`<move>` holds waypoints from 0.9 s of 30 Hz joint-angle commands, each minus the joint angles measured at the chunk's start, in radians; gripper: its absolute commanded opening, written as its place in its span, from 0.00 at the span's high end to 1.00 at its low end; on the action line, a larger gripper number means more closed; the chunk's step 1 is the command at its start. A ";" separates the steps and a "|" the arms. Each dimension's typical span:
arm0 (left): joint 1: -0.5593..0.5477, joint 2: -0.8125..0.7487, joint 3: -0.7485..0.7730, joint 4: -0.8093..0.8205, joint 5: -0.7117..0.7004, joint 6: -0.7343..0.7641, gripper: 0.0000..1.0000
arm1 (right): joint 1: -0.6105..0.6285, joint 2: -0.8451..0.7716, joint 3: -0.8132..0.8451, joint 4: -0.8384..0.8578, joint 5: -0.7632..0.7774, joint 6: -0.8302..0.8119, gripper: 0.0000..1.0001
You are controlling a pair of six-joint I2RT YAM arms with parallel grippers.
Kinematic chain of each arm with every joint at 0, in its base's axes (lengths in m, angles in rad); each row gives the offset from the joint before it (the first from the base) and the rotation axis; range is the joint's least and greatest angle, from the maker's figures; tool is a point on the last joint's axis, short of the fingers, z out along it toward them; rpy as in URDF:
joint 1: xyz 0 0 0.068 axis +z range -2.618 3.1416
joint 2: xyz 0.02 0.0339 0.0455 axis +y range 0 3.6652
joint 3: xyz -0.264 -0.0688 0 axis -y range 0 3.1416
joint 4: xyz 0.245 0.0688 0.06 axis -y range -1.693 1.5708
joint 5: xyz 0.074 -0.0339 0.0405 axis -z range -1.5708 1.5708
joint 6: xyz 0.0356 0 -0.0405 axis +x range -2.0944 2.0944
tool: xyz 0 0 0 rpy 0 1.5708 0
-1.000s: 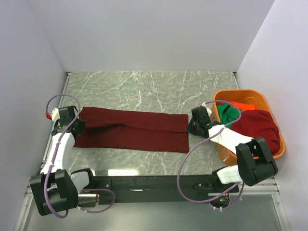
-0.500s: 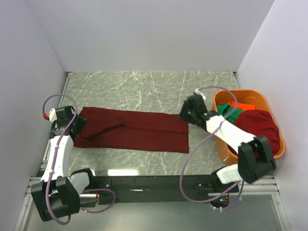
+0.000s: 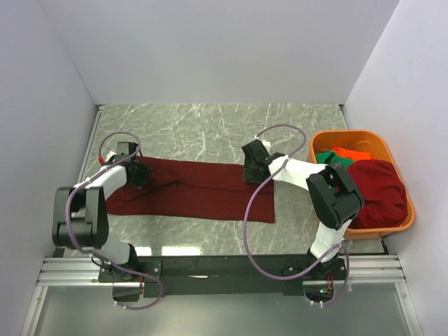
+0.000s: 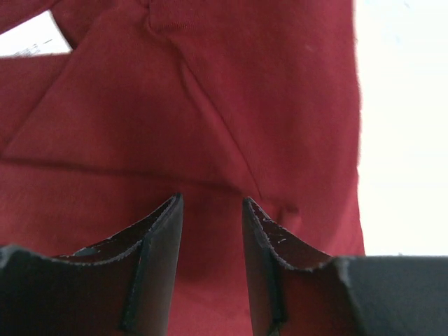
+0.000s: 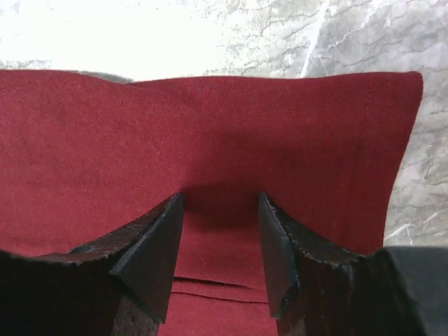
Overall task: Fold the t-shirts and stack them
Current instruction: Fold the tshirt
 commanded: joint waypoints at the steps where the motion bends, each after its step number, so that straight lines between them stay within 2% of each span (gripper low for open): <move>1: -0.006 0.086 0.058 0.072 -0.022 -0.048 0.56 | 0.009 -0.006 -0.024 -0.008 0.031 0.010 0.46; 8: -0.036 0.308 0.193 0.086 -0.016 0.018 0.57 | 0.040 -0.086 -0.223 0.075 -0.083 0.128 0.45; 13: -0.064 0.517 0.434 0.053 0.023 0.162 0.53 | 0.100 -0.185 -0.357 0.154 -0.184 0.245 0.45; 16: -0.092 0.640 0.593 0.039 0.081 0.245 0.49 | 0.201 -0.250 -0.430 0.220 -0.229 0.308 0.45; 17: -0.113 0.670 0.674 0.033 0.095 0.260 0.48 | 0.274 -0.259 -0.452 0.245 -0.244 0.322 0.45; 19: -0.133 0.753 0.744 0.043 0.165 0.309 0.46 | 0.348 -0.262 -0.454 0.254 -0.255 0.346 0.45; 24: -0.214 0.882 0.951 0.037 0.296 0.385 0.42 | 0.517 -0.183 -0.336 0.192 -0.244 0.324 0.45; 27: -0.222 0.904 0.982 0.098 0.405 0.406 0.39 | 0.540 -0.160 -0.268 0.145 -0.221 0.299 0.45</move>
